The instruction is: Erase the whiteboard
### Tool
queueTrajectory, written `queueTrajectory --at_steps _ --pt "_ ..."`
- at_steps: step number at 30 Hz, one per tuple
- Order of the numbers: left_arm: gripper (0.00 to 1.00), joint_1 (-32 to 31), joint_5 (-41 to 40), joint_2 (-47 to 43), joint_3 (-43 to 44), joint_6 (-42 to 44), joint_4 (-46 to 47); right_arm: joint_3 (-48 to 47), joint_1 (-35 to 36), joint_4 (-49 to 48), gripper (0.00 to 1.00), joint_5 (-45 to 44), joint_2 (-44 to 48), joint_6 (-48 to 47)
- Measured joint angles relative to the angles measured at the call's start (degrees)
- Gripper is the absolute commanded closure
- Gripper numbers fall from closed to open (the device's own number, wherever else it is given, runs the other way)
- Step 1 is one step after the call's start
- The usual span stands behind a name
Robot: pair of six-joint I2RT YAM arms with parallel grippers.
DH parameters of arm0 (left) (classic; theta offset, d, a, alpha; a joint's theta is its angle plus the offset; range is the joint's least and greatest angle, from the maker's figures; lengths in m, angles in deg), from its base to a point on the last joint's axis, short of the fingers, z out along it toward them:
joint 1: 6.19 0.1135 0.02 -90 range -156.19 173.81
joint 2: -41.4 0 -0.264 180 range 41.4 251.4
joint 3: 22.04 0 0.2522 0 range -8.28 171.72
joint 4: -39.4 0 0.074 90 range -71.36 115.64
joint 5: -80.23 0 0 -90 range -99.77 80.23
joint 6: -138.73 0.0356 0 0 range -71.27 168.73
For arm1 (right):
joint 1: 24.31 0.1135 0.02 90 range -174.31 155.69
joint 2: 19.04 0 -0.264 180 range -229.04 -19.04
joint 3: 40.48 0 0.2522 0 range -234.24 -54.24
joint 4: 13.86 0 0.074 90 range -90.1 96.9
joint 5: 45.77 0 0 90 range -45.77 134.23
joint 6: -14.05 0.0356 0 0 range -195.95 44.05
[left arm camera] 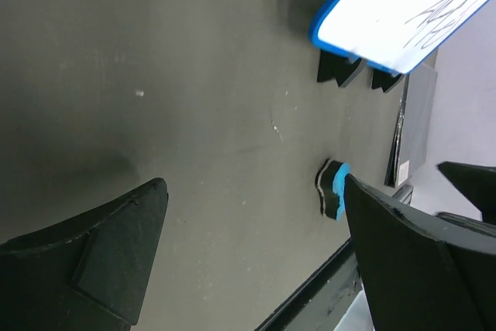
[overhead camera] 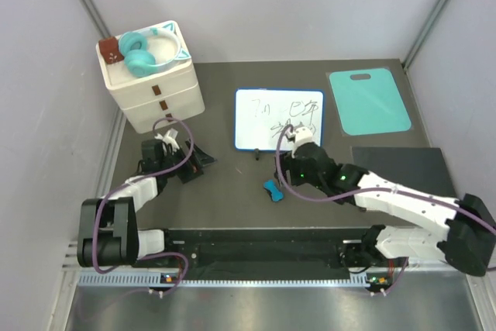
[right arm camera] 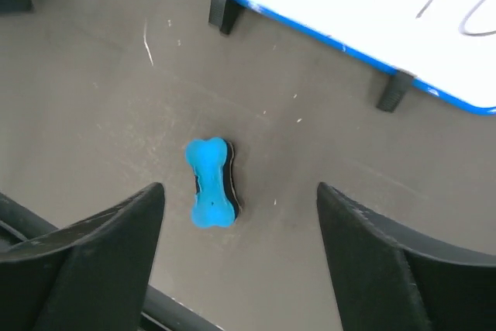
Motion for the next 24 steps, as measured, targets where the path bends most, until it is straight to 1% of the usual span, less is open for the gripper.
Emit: queueTrajectory --at_steps 3,7,13,17,19,20,24 --pt "0.01 0.0 0.52 0.09 -1.86 -0.02 1.31 -0.44 2.03 0.04 0.28 -1.14 -5.2 0.04" --pt "0.01 0.0 0.76 -0.96 -2.21 1.01 1.22 -0.24 2.27 0.2 0.28 -0.74 -9.97 0.04" --pt "0.01 0.0 -0.31 -6.58 -2.21 3.54 0.09 -2.4 3.76 0.09 0.3 1.51 -18.62 -0.59" --pt "0.01 0.0 -0.79 -7.19 -2.21 4.5 -0.74 -3.32 5.88 -0.7 0.38 2.54 -21.42 -0.46" --pt "0.01 0.0 -0.98 -7.19 -2.23 4.74 -1.4 -3.32 6.23 -1.42 0.41 2.82 -22.29 -0.33" --pt "0.01 0.0 -1.03 -7.19 -2.25 4.79 -1.57 -3.32 6.29 -1.81 0.47 2.91 -22.95 -0.13" --pt "0.01 0.0 -0.98 -7.19 -2.27 4.79 -1.92 -3.82 6.56 -3.21 0.55 2.01 -26.18 0.48"
